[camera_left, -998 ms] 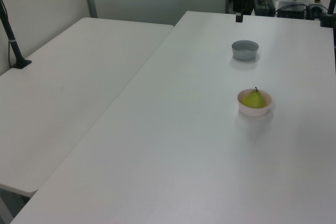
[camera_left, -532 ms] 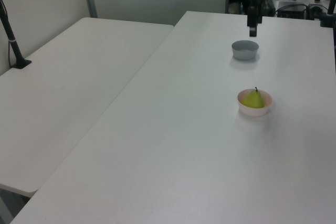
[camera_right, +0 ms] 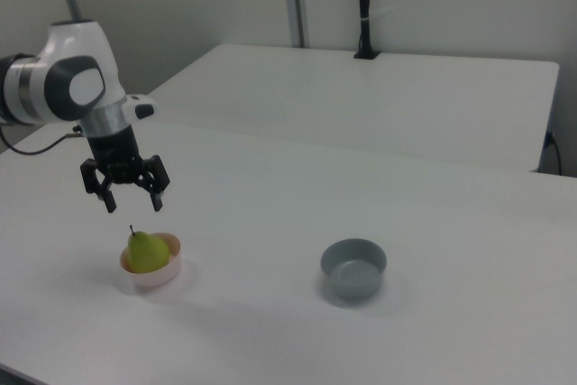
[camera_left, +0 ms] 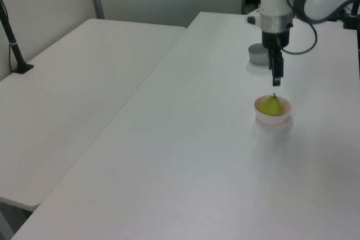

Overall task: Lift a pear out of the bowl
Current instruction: 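Move the open gripper over the green pear in the pink bowl, then lower the gripper around the pear and close it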

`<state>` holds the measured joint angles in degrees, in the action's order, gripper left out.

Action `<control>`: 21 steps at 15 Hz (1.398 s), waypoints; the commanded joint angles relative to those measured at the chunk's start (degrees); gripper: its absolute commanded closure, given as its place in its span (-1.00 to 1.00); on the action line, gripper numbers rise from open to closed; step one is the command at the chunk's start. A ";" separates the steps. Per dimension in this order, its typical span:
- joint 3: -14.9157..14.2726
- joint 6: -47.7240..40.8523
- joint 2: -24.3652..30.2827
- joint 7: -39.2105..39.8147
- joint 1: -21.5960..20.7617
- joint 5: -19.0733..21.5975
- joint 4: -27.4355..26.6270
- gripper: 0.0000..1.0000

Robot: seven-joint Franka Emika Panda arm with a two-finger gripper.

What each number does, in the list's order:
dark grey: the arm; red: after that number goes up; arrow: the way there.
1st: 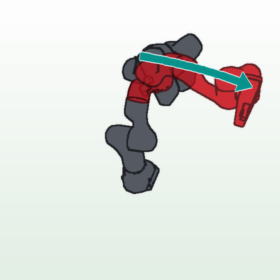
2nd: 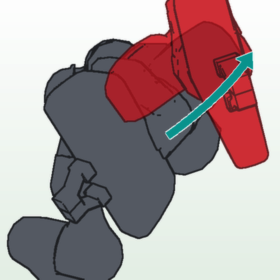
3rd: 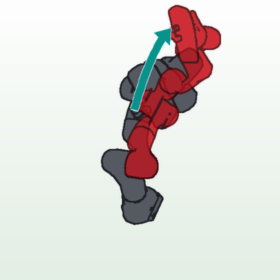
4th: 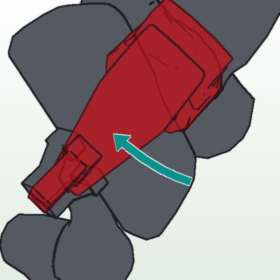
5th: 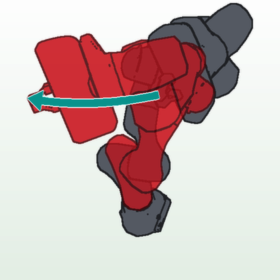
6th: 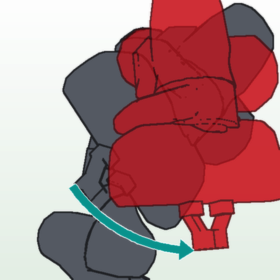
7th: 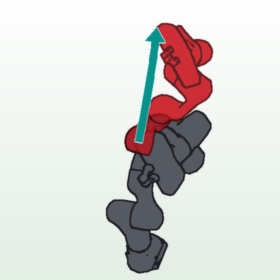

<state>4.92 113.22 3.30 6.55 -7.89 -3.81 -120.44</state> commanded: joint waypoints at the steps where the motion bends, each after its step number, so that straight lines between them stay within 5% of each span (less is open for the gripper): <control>1: -0.44 4.98 0.22 1.89 -1.86 -0.93 -4.28 -1.00; 13: -0.44 12.10 -4.53 1.80 -2.57 -4.10 -6.91 -0.98; 21: -0.53 13.87 -4.88 1.71 -2.39 -4.89 -8.15 -0.57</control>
<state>4.89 125.45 -2.40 7.56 -10.20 -7.88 -127.34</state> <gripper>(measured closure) 0.172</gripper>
